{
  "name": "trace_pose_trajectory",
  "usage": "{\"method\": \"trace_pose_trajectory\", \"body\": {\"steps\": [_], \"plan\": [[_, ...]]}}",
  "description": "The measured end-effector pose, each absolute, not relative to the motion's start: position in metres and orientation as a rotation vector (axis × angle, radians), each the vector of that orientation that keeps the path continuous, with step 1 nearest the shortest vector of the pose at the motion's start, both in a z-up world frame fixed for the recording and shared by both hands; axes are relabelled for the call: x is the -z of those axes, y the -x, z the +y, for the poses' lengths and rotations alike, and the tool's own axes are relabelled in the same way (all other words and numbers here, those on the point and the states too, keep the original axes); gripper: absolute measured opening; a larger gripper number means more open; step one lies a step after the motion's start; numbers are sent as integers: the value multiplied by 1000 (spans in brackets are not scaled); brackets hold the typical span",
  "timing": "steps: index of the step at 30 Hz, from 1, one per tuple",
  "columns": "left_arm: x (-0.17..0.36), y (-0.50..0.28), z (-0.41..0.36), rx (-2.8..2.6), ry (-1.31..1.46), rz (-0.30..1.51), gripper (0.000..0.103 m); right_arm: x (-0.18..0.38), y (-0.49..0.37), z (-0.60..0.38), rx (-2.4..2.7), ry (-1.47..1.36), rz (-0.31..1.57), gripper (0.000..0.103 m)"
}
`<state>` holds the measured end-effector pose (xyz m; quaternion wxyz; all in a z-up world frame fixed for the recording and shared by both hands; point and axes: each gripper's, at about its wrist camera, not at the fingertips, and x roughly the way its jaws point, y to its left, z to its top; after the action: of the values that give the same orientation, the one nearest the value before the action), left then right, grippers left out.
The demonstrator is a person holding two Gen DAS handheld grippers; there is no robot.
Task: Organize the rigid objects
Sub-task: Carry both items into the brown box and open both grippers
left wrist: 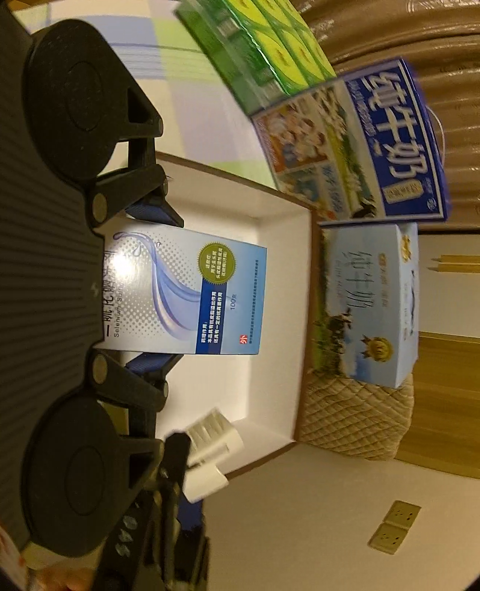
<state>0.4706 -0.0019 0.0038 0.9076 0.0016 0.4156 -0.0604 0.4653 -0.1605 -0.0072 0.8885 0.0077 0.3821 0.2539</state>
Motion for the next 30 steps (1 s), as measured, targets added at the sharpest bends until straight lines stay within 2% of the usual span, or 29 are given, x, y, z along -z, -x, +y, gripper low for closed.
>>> {"method": "trace_pose_trajectory", "body": {"steps": [13, 22, 30], "plan": [[41, -565, -19, 93, 24, 976, 63, 57, -557, -137, -387, -91, 927, 38], [77, -586, -21, 115, -5, 1058, 65, 99, -580, -141, -340, -99, 1035, 38], [86, -592, -18, 108, -27, 1084, 69, 116, -588, -142, -330, -107, 1073, 38]]}}
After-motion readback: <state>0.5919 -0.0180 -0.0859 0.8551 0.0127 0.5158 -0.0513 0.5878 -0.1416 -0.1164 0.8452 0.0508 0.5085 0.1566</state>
